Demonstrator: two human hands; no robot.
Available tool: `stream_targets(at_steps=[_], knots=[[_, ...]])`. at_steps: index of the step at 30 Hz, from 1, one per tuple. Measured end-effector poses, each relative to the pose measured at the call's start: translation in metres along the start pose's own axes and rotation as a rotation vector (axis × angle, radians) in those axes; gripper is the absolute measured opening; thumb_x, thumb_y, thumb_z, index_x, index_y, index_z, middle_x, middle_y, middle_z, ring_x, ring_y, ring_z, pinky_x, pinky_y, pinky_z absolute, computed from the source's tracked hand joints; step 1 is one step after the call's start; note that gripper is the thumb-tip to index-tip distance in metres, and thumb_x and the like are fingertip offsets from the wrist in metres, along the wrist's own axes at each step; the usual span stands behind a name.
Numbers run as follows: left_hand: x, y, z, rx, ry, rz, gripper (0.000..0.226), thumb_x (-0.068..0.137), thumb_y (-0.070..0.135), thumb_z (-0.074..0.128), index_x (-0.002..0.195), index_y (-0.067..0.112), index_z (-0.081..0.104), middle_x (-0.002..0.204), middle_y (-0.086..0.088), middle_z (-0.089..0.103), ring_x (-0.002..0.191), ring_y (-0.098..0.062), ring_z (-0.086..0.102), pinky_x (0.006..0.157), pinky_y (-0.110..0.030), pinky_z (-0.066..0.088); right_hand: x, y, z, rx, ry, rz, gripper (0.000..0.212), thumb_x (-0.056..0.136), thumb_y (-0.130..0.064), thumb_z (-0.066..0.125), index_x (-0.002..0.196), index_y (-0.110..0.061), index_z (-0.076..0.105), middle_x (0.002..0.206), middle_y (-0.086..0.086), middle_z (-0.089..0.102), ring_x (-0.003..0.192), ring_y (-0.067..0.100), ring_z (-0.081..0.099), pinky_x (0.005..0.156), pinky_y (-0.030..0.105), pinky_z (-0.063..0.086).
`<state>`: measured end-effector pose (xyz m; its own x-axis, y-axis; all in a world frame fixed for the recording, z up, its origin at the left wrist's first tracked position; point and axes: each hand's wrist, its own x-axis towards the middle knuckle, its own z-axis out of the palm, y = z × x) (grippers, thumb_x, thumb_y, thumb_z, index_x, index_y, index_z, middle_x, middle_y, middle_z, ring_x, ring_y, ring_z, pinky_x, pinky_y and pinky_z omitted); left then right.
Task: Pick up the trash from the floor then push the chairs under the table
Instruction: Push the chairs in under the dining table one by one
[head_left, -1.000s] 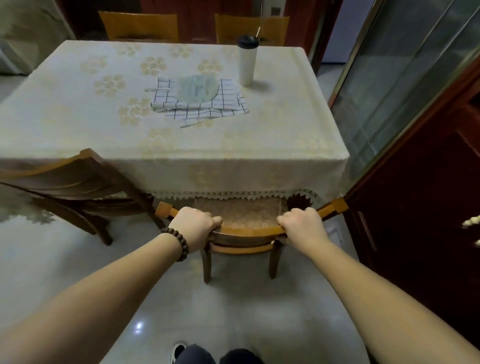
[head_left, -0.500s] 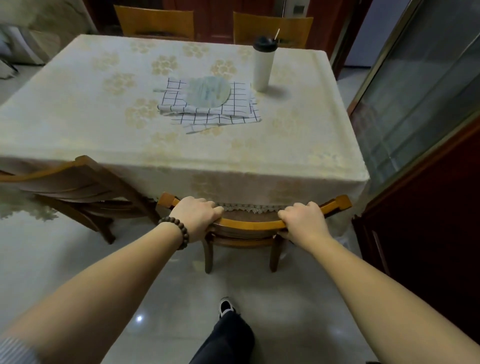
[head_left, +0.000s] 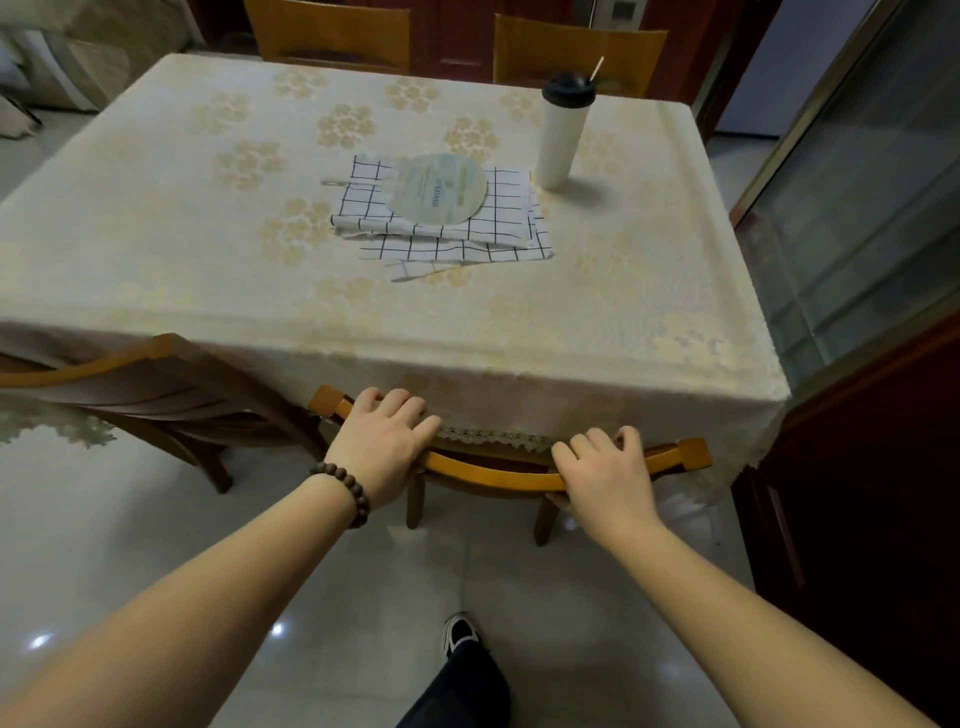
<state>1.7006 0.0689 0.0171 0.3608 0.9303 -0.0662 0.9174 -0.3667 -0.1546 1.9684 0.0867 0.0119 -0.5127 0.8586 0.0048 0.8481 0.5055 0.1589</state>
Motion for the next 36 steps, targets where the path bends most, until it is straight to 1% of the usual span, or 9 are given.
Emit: stream_targets(at_steps=[3,7,14,18,23,27,30,33,36], knots=[[0.003,0.008,-0.005,-0.101,-0.122,-0.111,0.086,0.075,0.072,0.051,0.146,0.03,0.026,0.15,-0.004,0.033,0.139,-0.026,0.026,0.112,-0.05,0.022,-0.004,0.009,0.001,-0.006,0.017,0.036,0.058,0.051,-0.047,0.084,0.095,-0.014,0.064,0.089,0.009,0.065,0.09,0.031,0.059,0.083,0.052,0.043],[0.003,0.013,-0.006,-0.126,-0.151,-0.156,0.095,0.074,0.08,0.037,0.15,0.032,0.006,0.158,-0.003,0.016,0.145,-0.024,0.016,0.116,-0.049,0.012,-0.004,0.013,0.002,-0.001,0.019,-0.013,0.054,0.051,-0.048,0.085,0.092,-0.017,0.066,0.089,0.006,0.067,0.091,0.03,0.061,0.087,0.054,0.044],[-0.01,0.026,-0.009,-0.117,-0.184,-0.151,0.091,0.073,0.081,0.016,0.15,0.034,0.013,0.156,0.0,0.025,0.141,-0.023,0.028,0.115,-0.047,0.018,-0.009,0.022,0.007,0.014,0.077,-0.127,0.033,0.056,-0.043,0.082,0.076,-0.023,0.065,0.082,0.0,0.066,0.089,0.026,0.062,0.099,0.062,0.036],[-0.02,0.038,-0.006,-0.136,-0.141,-0.182,0.085,0.078,0.076,0.035,0.149,0.032,0.019,0.155,0.001,0.026,0.143,-0.022,0.023,0.116,-0.049,0.013,-0.01,0.03,0.01,0.007,0.077,-0.206,0.035,0.055,-0.043,0.082,0.077,-0.023,0.065,0.085,0.001,0.067,0.092,0.026,0.062,0.101,0.064,0.035],[-0.01,0.041,-0.007,-0.111,-0.118,-0.22,0.088,0.077,0.077,0.035,0.15,0.03,0.017,0.157,0.001,0.022,0.146,-0.022,0.014,0.115,-0.056,0.005,0.003,0.044,0.011,-0.006,0.076,-0.271,0.031,0.06,-0.042,0.079,0.081,-0.022,0.067,0.086,0.001,0.069,0.095,0.027,0.064,0.1,0.06,0.038],[0.017,0.064,-0.008,-0.143,-0.083,-0.22,0.09,0.078,0.077,0.039,0.15,0.029,0.015,0.158,-0.001,0.017,0.146,-0.022,0.009,0.115,-0.057,0.003,0.017,0.08,0.006,-0.079,-0.092,-0.248,0.024,0.068,-0.044,0.072,0.083,-0.025,0.069,0.088,-0.003,0.07,0.094,0.023,0.064,0.1,0.049,0.04],[0.038,0.072,-0.007,-0.138,-0.062,-0.212,0.092,0.078,0.078,0.042,0.15,0.028,0.016,0.159,-0.004,0.014,0.146,-0.024,0.006,0.115,-0.054,0.005,0.028,0.098,0.0,-0.101,-0.238,-0.198,0.028,0.079,-0.055,0.059,0.091,-0.029,0.064,0.092,-0.008,0.067,0.086,0.018,0.063,0.081,0.033,0.047],[0.044,0.068,-0.001,-0.142,-0.009,-0.206,0.091,0.077,0.079,0.04,0.149,0.026,0.022,0.157,-0.005,0.021,0.146,-0.024,0.013,0.115,-0.051,0.01,0.03,0.099,0.002,-0.067,-0.19,-0.19,0.027,0.077,-0.055,0.061,0.081,-0.029,0.061,0.077,-0.008,0.064,0.068,0.018,0.061,0.06,0.029,0.045],[0.043,0.056,0.003,-0.126,0.025,-0.183,0.09,0.077,0.079,0.039,0.149,0.026,0.024,0.156,-0.005,0.026,0.144,-0.022,0.019,0.115,-0.047,0.016,0.032,0.092,0.008,-0.048,-0.103,-0.193,0.028,0.074,-0.053,0.065,0.074,-0.026,0.062,0.067,-0.007,0.062,0.058,0.019,0.058,0.052,0.027,0.037]])
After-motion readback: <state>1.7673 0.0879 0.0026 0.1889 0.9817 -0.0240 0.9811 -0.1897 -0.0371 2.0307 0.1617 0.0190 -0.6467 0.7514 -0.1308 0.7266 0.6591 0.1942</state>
